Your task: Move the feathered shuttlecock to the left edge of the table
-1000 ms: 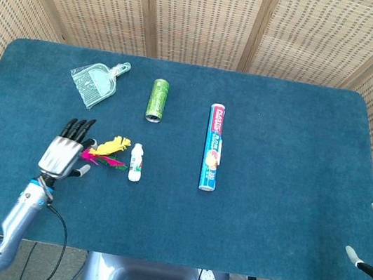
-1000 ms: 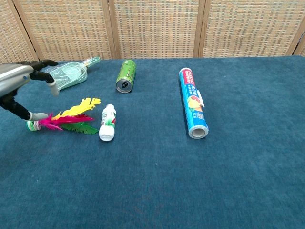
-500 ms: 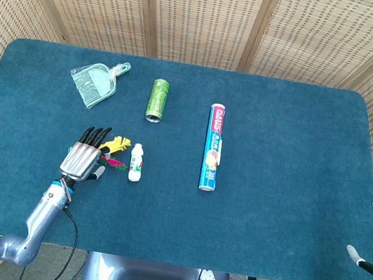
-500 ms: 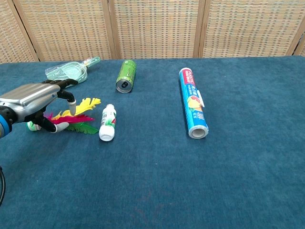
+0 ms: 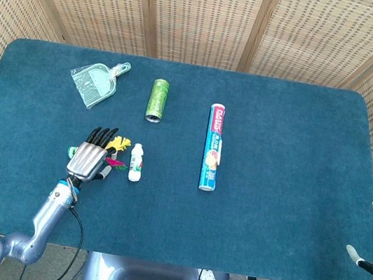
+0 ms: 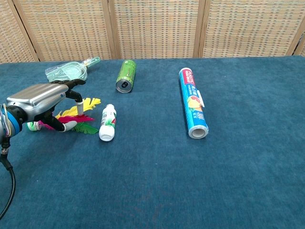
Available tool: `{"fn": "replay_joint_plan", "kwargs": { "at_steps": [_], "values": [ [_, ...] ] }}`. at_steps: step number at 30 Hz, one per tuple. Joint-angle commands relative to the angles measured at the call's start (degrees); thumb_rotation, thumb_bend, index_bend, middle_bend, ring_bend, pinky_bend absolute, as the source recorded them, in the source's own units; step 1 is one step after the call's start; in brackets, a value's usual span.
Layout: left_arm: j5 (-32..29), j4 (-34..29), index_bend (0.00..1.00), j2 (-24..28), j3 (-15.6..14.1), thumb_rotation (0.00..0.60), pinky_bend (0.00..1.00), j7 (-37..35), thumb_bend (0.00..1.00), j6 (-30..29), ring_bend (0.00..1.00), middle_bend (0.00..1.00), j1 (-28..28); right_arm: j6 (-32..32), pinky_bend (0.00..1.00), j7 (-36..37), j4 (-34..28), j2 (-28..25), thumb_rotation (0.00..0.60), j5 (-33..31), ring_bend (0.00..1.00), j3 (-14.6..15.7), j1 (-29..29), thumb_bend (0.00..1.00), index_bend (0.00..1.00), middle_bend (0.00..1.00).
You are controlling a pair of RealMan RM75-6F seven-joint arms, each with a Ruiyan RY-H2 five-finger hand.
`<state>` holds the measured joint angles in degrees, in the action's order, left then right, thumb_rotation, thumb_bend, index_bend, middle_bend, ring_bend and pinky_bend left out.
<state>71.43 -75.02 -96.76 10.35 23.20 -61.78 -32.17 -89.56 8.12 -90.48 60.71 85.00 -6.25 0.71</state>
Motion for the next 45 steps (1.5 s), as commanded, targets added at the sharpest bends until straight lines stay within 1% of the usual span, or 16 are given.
{"fn": "replay_joint_plan", "kwargs": {
  "at_steps": [1,5,10,21,26,30,33,37,40,45],
  "values": [
    [-0.16,0.04,0.49,-0.31,0.03,0.600,0.00,0.17,0.38,0.12,0.00,0.00,-0.31,0.08,0.00,0.17,0.04,0.00,0.600,-0.08,0.00,-0.01,0.02,0.00,0.00,0.00],
    [-0.57,0.15,0.54,-0.83,0.28,0.600,0.00,0.46,0.41,-0.17,0.00,0.00,-0.76,0.25,0.00,0.56,0.20,-0.03,0.600,-0.28,0.00,-0.08,0.08,0.00,0.00,0.00],
    [-1.00,0.01,0.54,-0.99,0.18,0.600,0.00,1.21,0.43,-0.35,0.00,0.00,-1.09,0.34,0.00,0.88,0.36,-0.06,0.600,-0.37,0.00,-0.09,0.11,0.00,0.00,0.00],
    [-2.65,-0.08,0.62,-0.95,0.29,0.600,0.00,2.21,0.43,-0.47,0.00,0.00,-1.51,0.21,0.00,1.36,0.33,-0.22,0.600,-0.35,0.00,-0.10,0.05,0.00,0.00,0.00],
    [-2.80,-0.41,0.67,-0.62,0.18,0.600,0.00,1.84,0.44,-0.71,0.00,0.00,-1.43,0.24,0.00,1.38,0.34,-0.22,0.600,-0.32,0.00,-0.06,0.07,0.00,0.00,0.00],
    [-2.33,-1.78,0.69,0.54,0.15,0.600,0.00,0.59,0.44,-1.69,0.00,0.00,-0.85,0.25,0.00,1.43,0.33,-0.26,0.600,-0.38,0.00,-0.06,0.04,0.00,0.00,0.00],
    [-1.53,-4.21,0.69,2.76,0.27,0.600,0.00,-1.72,0.45,-3.57,0.00,0.00,0.44,0.25,0.00,1.50,0.27,-0.28,0.600,-0.32,0.00,-0.05,0.06,0.00,0.00,0.00],
    [-0.28,-7.97,0.69,6.97,0.39,0.600,0.00,-6.68,0.45,-5.94,0.00,0.00,2.66,0.17,0.00,1.54,0.10,-0.30,0.600,-0.05,0.00,0.07,0.05,0.00,0.00,0.00],
    [1.15,-10.34,0.69,11.42,0.49,0.600,0.00,-12.85,0.45,-7.90,0.00,0.00,4.95,-0.11,0.00,1.55,-0.22,-0.37,0.600,0.26,0.00,0.16,-0.04,0.00,0.00,0.00],
    [1.51,-12.70,0.69,16.68,0.30,0.600,0.00,-21.50,0.46,-8.08,0.00,0.00,7.46,-0.49,0.00,1.44,-0.52,-0.48,0.600,0.66,0.00,0.27,-0.15,0.00,0.00,0.00]
  ]
}}
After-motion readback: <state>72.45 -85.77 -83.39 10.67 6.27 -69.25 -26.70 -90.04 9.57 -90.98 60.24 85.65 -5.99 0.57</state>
